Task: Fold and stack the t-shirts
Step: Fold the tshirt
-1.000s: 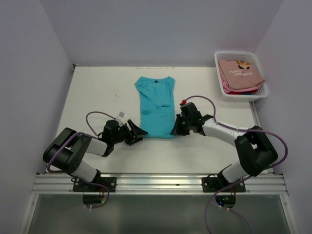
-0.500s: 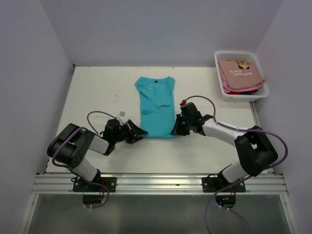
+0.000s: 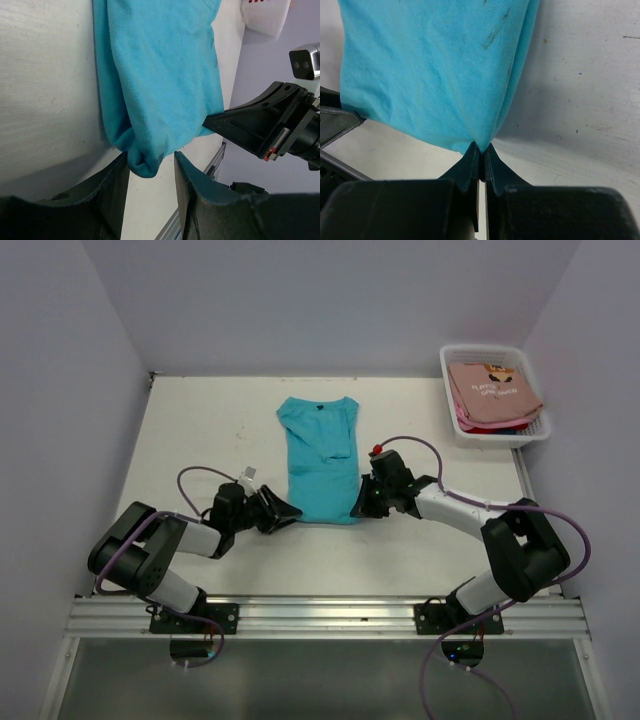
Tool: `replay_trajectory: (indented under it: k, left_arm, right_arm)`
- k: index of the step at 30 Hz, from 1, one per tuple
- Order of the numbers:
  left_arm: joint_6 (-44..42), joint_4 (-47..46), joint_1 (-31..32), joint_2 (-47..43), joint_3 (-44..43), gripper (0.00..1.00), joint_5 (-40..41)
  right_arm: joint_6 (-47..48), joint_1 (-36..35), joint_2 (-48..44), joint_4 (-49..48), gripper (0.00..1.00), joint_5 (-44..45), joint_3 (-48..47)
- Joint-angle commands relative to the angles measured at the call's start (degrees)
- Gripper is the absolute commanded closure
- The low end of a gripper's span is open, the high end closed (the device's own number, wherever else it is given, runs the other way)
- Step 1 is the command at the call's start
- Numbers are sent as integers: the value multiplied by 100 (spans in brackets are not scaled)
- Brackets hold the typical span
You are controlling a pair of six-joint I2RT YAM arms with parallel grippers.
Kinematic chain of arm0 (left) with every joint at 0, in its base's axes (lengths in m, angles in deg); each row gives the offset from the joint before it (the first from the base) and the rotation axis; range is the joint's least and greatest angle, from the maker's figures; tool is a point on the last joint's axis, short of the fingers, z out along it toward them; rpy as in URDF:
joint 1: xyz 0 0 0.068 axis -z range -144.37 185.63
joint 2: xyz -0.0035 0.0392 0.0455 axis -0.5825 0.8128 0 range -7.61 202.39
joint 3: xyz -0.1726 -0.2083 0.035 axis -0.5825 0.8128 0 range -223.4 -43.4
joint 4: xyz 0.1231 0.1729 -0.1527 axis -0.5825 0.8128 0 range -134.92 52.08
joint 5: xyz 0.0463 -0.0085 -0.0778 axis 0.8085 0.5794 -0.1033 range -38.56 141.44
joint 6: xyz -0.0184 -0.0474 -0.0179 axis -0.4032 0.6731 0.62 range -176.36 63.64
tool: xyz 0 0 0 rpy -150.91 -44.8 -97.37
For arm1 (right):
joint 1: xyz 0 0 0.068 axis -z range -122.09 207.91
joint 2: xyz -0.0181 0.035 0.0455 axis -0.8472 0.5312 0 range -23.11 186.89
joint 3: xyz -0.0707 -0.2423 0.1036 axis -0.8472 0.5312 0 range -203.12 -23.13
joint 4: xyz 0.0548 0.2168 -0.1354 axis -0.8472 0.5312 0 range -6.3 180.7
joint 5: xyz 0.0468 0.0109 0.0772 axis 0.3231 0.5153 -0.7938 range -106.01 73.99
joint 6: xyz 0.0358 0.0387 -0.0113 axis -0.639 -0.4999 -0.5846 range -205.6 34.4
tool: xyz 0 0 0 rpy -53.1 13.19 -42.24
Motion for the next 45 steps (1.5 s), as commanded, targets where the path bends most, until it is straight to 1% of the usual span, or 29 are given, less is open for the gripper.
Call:
replay_trajectory:
  k: [1,6,8,9,11,12,20,26,35,38,44,45]
  left_arm:
    - [-95,130,-4,-96,-207,56,-85]
    - [-139,297,-4,-96,-225,53,-121]
    - [-139,289,-4,-61,-207,56,-120]
    - [-131,202,-4,9,-207,67,-147]
    - [-78,122,-4,62,-216,84,-217]
    - [-69,113,-4,97,-233,99,-243]
    - [-139,368,-4,-60,-251,100,-235]
    - [-297,807,-4,-429,-216,100,-200]
    - [-666,1826,-4,-1229,-286,100,-121]
    - [-693,2133,-4,-1484,-181,100,-156]
    - [-790,2941,22,-2283,-14,100,-121]
    - [-807,3074,48,-2545,3,100,-103]
  right_arm:
    - [74,-5,-102,-87,100,137,12]
    - [74,-14,-94,-78,100,146,12]
    - [65,-5,-76,-78,100,154,12]
    - [74,-14,-85,-87,100,146,12]
    - [74,-5,-76,-69,100,163,12]
    - [74,-14,-76,-60,100,163,12]
    - [92,-5,-155,1,100,189,21]
    - [100,-14,-295,54,100,163,56]
    - [118,-14,-620,177,100,137,100]
    - [109,-14,-778,212,100,75,179]
    - [127,-40,-1165,475,100,5,319]
    - [144,-49,-1305,511,100,-4,354]
